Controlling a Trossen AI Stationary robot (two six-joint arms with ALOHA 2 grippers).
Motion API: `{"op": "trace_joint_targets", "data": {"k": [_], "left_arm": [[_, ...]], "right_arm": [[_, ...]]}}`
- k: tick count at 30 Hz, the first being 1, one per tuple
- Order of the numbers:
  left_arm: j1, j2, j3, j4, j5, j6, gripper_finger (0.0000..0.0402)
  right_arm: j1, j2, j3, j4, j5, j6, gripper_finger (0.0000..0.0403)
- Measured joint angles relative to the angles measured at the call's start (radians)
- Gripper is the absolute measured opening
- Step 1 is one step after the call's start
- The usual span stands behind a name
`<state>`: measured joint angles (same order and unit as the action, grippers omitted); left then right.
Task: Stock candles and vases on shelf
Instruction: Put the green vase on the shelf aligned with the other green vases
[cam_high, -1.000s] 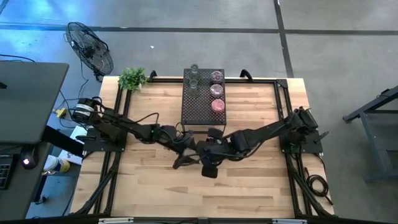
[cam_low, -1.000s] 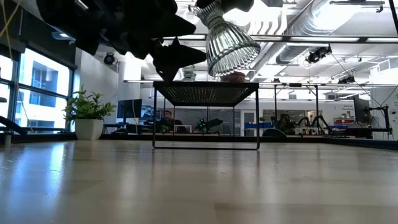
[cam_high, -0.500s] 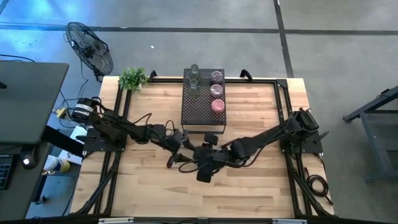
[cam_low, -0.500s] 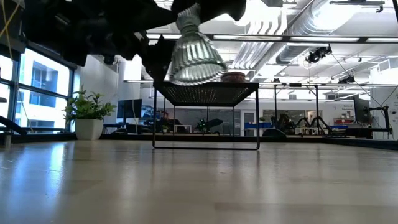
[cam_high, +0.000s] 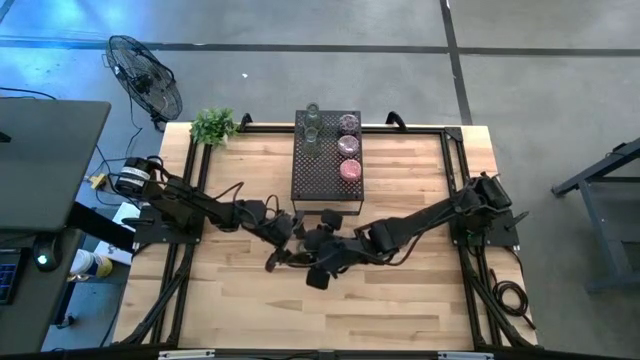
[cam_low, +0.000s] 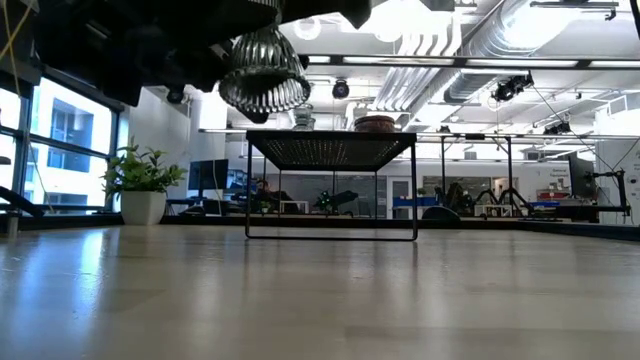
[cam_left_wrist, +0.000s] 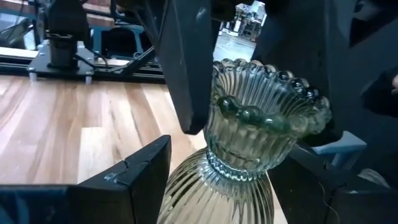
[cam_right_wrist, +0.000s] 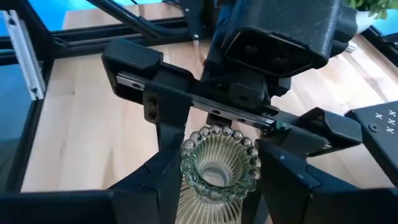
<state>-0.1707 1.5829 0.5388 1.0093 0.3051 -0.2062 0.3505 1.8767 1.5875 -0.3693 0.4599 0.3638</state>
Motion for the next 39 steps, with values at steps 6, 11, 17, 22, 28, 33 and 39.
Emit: {"op": "trace_joint_targets", "data": {"k": [6, 11, 17, 22, 28, 33, 39], "left_arm": [[-0.001, 0.000, 0.000, 0.032, 0.001, 0.000, 0.0232], [0.000, 0.000, 0.000, 0.047, 0.010, 0.010, 0.0162], [0.000, 0.000, 0.002, 0.038, 0.022, 0.013, 0.0122], [0.001, -0.001, 0.000, 0.007, 0.015, 0.011, 0.0122], [0.012, -0.063, 0.000, -0.091, -0.028, 0.046, 0.0122], [0.117, -0.224, 0.000, -0.252, -0.071, 0.052, 0.0122], [0.327, -0.357, 0.026, -0.396, -0.077, 0.059, 0.0122]], "right_arm": [[-0.004, 0.000, 0.000, 0.012, -0.010, -0.006, 0.0167], [-0.003, 0.000, 0.000, 0.007, -0.019, 0.003, 0.0169], [-0.004, 0.000, 0.000, 0.002, -0.031, -0.007, 0.0192], [0.005, -0.044, 0.001, -0.016, -0.006, -0.022, 0.0227], [0.045, -0.171, 0.002, -0.156, 0.089, -0.039, 0.0261], [0.101, -0.242, 0.003, -0.366, 0.271, 0.053, 0.0232], [0.140, -0.244, -0.042, -0.460, 0.380, 0.153, 0.0130]]}}
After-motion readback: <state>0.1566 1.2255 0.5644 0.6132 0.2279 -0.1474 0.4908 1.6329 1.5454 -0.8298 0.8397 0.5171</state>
